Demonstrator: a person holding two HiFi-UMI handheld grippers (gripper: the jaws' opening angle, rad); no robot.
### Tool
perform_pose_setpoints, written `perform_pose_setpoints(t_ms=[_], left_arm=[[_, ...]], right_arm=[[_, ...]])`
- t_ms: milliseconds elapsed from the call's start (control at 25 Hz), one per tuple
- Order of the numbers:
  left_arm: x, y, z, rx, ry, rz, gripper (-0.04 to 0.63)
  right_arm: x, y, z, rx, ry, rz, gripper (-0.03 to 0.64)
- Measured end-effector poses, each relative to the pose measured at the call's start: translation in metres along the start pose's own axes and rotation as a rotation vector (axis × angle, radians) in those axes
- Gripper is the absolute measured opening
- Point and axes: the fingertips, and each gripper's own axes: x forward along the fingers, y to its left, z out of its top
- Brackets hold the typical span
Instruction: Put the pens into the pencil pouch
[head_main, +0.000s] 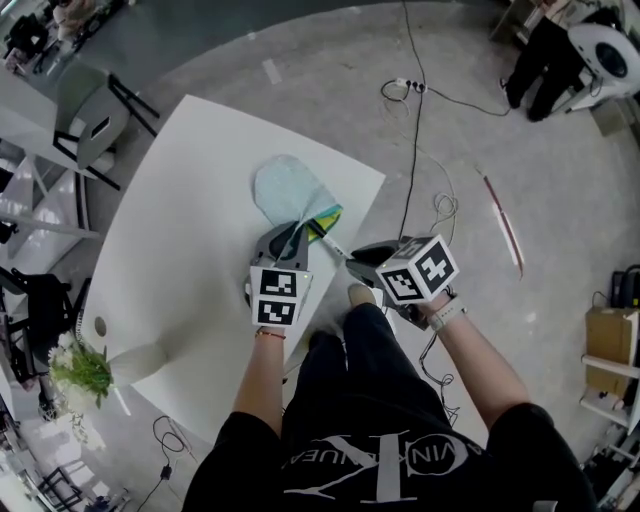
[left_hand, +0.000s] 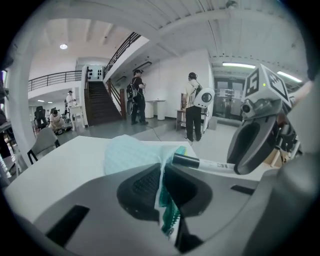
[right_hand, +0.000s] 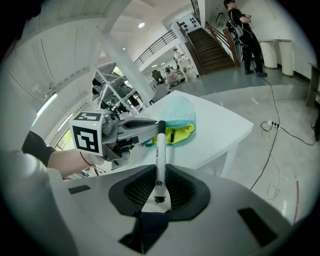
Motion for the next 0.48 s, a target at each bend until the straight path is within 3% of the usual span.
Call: perform_pose_setpoints(t_ms=[200,480], left_arm=[[-0.002,-0.001,0.002,-0.014,-0.011,-0.008,0.032],[-0.004,-0.010,0.002,0.030,0.001,-0.015,0.030]], right_arm=[[0.001,-0.006,-0.010,0.035,0.029,-0.015,0.075],[0.013,-0.023,-0.006,0.128,0.070,-0.025,0.075]])
